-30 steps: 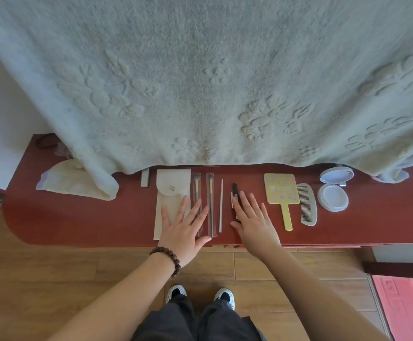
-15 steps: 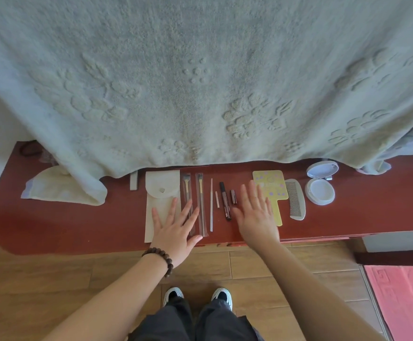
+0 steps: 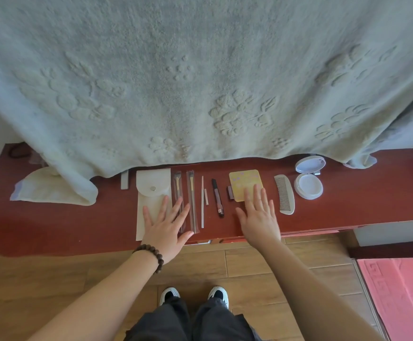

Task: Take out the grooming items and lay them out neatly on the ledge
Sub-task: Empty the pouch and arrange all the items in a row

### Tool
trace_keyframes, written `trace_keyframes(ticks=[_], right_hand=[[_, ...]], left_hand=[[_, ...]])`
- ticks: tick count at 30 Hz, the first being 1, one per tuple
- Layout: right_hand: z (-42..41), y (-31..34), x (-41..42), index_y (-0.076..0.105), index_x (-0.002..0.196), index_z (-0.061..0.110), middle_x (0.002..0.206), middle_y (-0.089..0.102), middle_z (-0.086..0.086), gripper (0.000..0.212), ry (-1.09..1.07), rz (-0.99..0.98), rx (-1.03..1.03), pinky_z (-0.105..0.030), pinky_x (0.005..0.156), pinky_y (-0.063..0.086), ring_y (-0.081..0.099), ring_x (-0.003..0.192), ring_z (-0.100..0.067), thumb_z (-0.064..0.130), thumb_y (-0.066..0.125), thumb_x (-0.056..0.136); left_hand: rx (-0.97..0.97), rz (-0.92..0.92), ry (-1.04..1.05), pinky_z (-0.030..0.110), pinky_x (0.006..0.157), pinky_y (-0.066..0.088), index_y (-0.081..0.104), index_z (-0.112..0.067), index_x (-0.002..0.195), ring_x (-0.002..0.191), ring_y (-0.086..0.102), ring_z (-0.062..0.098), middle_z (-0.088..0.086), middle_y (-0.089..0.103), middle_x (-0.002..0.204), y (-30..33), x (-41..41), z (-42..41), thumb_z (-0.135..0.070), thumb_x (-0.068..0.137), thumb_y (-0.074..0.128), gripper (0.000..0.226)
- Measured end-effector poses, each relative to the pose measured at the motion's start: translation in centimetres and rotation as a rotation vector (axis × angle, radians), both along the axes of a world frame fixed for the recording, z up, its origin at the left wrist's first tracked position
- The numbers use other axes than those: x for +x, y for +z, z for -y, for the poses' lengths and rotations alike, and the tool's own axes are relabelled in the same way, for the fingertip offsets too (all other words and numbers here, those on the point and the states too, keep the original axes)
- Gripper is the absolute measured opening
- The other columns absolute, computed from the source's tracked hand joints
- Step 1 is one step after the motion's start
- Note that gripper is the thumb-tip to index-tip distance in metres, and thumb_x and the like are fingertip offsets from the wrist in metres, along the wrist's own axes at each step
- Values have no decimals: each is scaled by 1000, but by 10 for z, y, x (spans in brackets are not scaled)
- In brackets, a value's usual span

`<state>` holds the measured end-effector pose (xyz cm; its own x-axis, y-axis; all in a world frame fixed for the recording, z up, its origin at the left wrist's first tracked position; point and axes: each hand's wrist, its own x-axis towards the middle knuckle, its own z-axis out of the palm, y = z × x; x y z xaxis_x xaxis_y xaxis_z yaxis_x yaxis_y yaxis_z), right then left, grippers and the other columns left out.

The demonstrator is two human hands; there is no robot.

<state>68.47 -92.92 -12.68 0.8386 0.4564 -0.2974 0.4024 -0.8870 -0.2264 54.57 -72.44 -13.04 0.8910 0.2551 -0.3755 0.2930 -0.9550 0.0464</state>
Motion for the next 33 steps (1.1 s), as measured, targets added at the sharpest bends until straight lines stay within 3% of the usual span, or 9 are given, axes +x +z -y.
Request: trace_keyframes(ticks=[5,8,14,18,23,27,33], right_hand=[[46,1,17,-1,152,18,160,-11,-2,64,-153,-13,-64,-41,120,-5,-15,146,-20,48,19,99],[48,-4,16,-2,151,14,160,-12,-1,65,-126,-53,-72,-40,120,-5,-15,146,-19,48,19,99],[44,-3,16,0,152,15,160,-10,1,64,-69,-52,-28,-38,120,-7,-14,146,-17,46,20,100],[44,-3,13,-3,151,16,160,-11,1,65,-37,-49,-39,-38,120,-7,-15,146,-17,48,18,99],[38,-2,1,-9,150,26,159,-15,3,61,33,27,-49,-41,119,-9,-19,145,-19,50,14,99],[27,-7,-12,-10,150,24,159,-16,4,62,56,24,-88,-46,119,-7,-23,144,-19,52,10,98],[7,-8,-27,-14,149,19,158,-19,0,67,-13,-1,-103,-45,118,-12,-23,144,-20,54,7,97]], left_hand=[[24,-3,9,65,107,-12,-14,-37,146,140,-28,22,-12,-25,152,-1,-1,1,-69,79,-4,75],[25,19,13,63,105,-14,-9,-37,147,139,-27,22,-12,-23,152,0,-1,2,-74,74,-12,82],[30,1,16,64,107,-11,-8,-36,148,139,-27,21,-11,-18,156,3,-1,3,-66,89,16,70],[26,3,23,65,108,-9,-7,-36,148,136,-29,19,-11,-17,157,3,-1,4,-66,89,16,70],[68,-32,12,64,107,-10,-12,-37,147,137,-30,20,-13,-28,149,2,-1,3,-73,78,-7,78],[51,-38,21,65,108,-8,-11,-37,148,136,-31,19,-12,-26,152,4,0,5,-67,89,12,70],[37,-43,27,66,109,-8,-10,-37,148,138,-30,19,-14,-31,146,1,0,4,-66,90,14,69]])
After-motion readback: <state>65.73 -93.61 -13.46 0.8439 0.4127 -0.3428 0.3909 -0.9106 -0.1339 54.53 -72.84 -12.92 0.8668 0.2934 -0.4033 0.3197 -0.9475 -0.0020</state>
